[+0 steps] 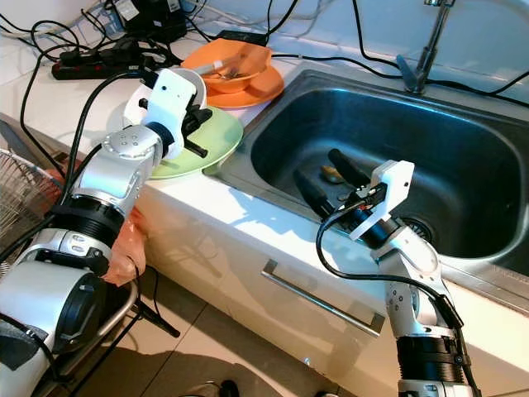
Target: Kitchen organization
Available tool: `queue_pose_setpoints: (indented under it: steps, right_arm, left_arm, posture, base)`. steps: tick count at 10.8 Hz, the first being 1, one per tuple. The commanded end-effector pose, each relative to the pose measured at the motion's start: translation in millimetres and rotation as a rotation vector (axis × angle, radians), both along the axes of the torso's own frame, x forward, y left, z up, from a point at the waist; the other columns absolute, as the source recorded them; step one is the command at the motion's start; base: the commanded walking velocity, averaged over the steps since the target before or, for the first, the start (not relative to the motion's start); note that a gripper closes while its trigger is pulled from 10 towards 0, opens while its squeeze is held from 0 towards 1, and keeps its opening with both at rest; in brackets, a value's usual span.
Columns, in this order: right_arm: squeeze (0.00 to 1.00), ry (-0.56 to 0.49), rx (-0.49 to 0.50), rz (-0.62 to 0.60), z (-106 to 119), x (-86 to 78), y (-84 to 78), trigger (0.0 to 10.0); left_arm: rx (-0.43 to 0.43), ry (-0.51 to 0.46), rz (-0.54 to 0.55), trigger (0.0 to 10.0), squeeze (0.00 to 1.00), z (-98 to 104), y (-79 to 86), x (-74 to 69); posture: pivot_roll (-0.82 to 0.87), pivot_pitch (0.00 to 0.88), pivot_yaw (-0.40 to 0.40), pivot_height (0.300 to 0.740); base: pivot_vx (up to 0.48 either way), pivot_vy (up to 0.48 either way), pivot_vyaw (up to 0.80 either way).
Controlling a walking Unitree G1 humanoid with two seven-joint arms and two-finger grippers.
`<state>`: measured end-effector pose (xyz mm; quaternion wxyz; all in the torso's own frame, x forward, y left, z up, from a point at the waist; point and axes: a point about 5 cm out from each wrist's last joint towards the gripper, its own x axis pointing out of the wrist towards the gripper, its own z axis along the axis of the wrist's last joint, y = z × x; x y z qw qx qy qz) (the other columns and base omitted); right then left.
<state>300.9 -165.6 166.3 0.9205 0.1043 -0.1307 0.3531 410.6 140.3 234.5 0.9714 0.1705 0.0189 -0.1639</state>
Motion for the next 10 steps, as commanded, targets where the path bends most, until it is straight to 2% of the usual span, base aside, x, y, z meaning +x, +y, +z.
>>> queue_pose_setpoints:
  steps: [1, 3, 6, 10]
  right_arm:
    - [0.00, 0.067, 0.012, 0.018, -19, -2.3, 5.1, 10.0]
    - [0.00, 0.066, 0.015, 0.021, -19, -2.3, 5.5, 10.0]
    - [0.00, 0.066, 0.018, 0.023, -19, -2.0, 5.7, 10.0]
    - [0.00, 0.063, 0.019, 0.020, -18, -0.4, 5.1, 10.0]
  left_arm:
    - [-0.042, -0.040, -0.018, 10.0, 0.00, 13, -2.5, 0.4]
    - [-0.074, -0.062, -0.052, 10.0, 0.00, 20, -11.3, -1.6]
    - [-0.142, -0.132, -0.071, 10.0, 0.00, 45, -15.2, -4.6]
    - [-0.204, -0.165, -0.104, 10.0, 0.00, 63, -20.4, -11.8]
  posture:
    - [0.01, 0.071, 0.112, 0.740]
    - [0.01, 0.069, 0.110, 0.740]
    - [0.01, 0.071, 0.111, 0.740]
    - [0.02, 0.069, 0.112, 0.740]
  base:
    - [0.000, 0.000, 0.00]
    - [0.000, 0.000, 0.00]
    - [0.000, 0.000, 0.00]
    - [0.000, 0.000, 0.00]
